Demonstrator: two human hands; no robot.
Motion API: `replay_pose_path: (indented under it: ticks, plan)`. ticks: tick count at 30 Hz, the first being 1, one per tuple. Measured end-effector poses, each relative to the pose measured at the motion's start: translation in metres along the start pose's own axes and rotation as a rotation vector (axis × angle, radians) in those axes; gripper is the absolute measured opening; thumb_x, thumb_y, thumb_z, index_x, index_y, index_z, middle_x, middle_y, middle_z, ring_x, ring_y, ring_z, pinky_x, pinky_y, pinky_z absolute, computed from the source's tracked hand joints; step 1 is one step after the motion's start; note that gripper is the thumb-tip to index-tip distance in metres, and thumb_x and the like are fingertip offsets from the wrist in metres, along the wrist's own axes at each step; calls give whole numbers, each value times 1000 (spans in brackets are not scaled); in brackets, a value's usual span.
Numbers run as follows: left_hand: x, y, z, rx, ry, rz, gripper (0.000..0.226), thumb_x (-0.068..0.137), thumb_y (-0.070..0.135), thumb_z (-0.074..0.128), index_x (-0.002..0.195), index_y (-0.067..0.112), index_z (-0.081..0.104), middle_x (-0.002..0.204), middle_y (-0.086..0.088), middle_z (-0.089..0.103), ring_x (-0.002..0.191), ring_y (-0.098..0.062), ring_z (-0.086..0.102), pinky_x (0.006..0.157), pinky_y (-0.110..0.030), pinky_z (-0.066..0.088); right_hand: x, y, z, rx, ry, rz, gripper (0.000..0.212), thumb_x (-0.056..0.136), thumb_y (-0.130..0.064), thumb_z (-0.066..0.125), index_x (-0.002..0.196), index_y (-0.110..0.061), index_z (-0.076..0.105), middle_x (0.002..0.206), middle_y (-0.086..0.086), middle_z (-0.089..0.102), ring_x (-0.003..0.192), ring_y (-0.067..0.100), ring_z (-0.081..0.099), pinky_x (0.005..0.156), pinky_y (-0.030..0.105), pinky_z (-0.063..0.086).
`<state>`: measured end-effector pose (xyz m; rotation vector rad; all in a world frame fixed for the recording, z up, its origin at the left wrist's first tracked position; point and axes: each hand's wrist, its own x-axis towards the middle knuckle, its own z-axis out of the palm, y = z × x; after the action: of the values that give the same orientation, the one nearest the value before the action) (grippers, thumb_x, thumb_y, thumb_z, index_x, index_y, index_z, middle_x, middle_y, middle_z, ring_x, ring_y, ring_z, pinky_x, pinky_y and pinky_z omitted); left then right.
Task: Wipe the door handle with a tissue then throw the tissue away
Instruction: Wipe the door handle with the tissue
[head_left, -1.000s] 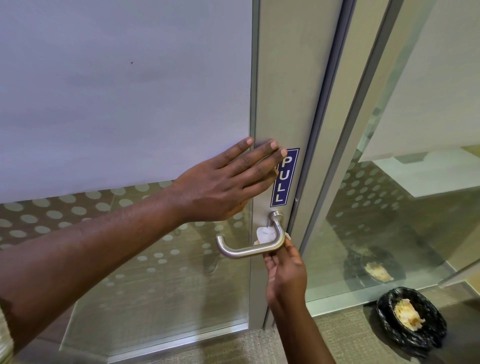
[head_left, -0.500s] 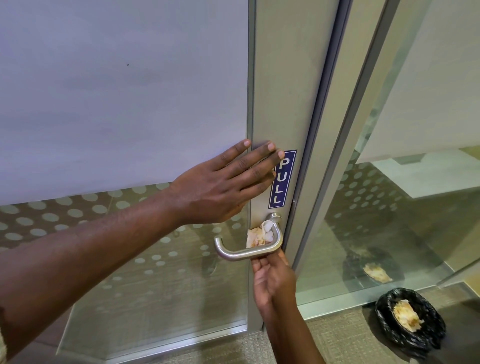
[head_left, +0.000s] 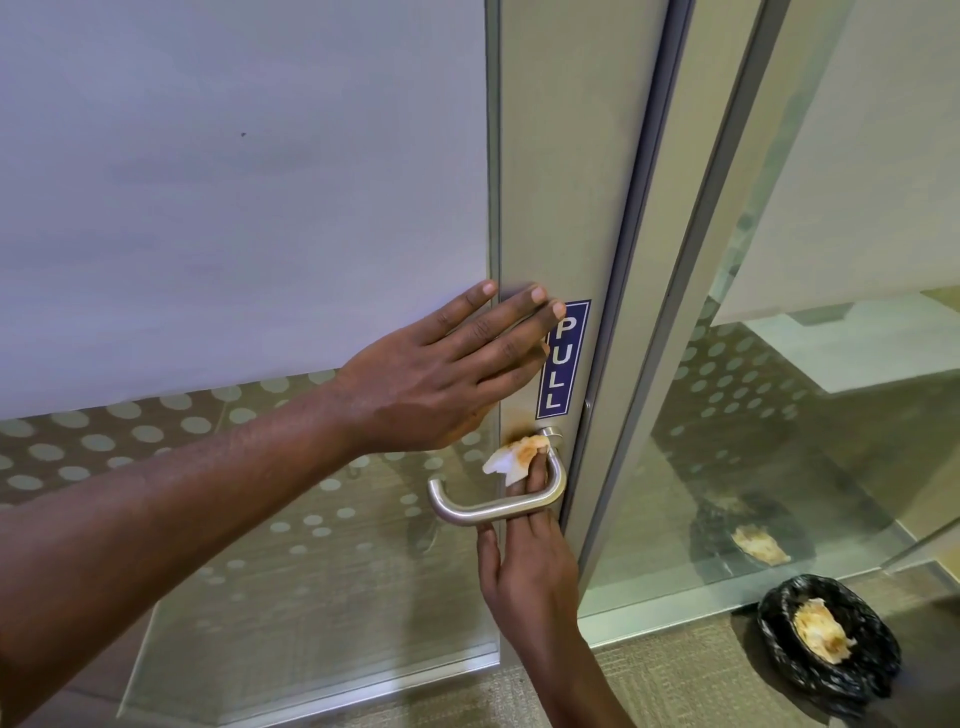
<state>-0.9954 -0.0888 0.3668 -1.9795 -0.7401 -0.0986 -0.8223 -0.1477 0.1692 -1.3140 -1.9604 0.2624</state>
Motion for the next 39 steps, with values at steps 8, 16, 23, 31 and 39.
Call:
replay_pose_path:
  ticks: [8, 16, 23, 31, 39]
  plan:
    - [0, -1, 1, -2, 1, 2, 66, 106, 32, 49, 162, 4, 26, 171, -22, 16, 160, -38, 13, 131, -53, 6, -1, -4, 9, -60, -16, 17, 69, 90, -36, 59, 150, -10, 36, 160, 16, 34, 115, 29, 63, 84, 33, 55]
    - [0, -1, 0, -35, -4, 1, 66, 106, 32, 49, 162, 5, 28, 171, -22, 16, 159, -38, 13, 131, -52, 4, -6, 6, 18, -117, -37, 10, 62, 90, -36, 62, 144, -11, 44, 153, 15, 45, 103, 28, 66, 79, 35, 56]
    - [0, -2, 1, -34, -27, 7, 65, 109, 33, 40, 164, 6, 21, 172, -22, 11, 160, -38, 9, 131, -51, -1, 17, -15, 18, -22, 27, 46, 87, 88, -45, 56, 159, -16, 14, 166, 12, 18, 118, 33, 60, 77, 38, 58]
    - [0, -2, 0, -56, -25, 3, 68, 107, 34, 46, 164, 6, 22, 172, -21, 12, 160, -38, 8, 131, -51, 0, -6, -2, 30, -118, -70, 52, 53, 94, -45, 58, 136, -15, 47, 120, 10, 68, 95, 24, 66, 75, 35, 58]
    - [0, -2, 2, -57, -12, 1, 65, 108, 33, 45, 163, 5, 25, 172, -21, 13, 160, -38, 9, 131, -52, 3, 15, -13, 25, -34, 0, 43, 83, 89, -47, 56, 156, -15, 20, 159, 17, 34, 120, 31, 58, 91, 38, 54]
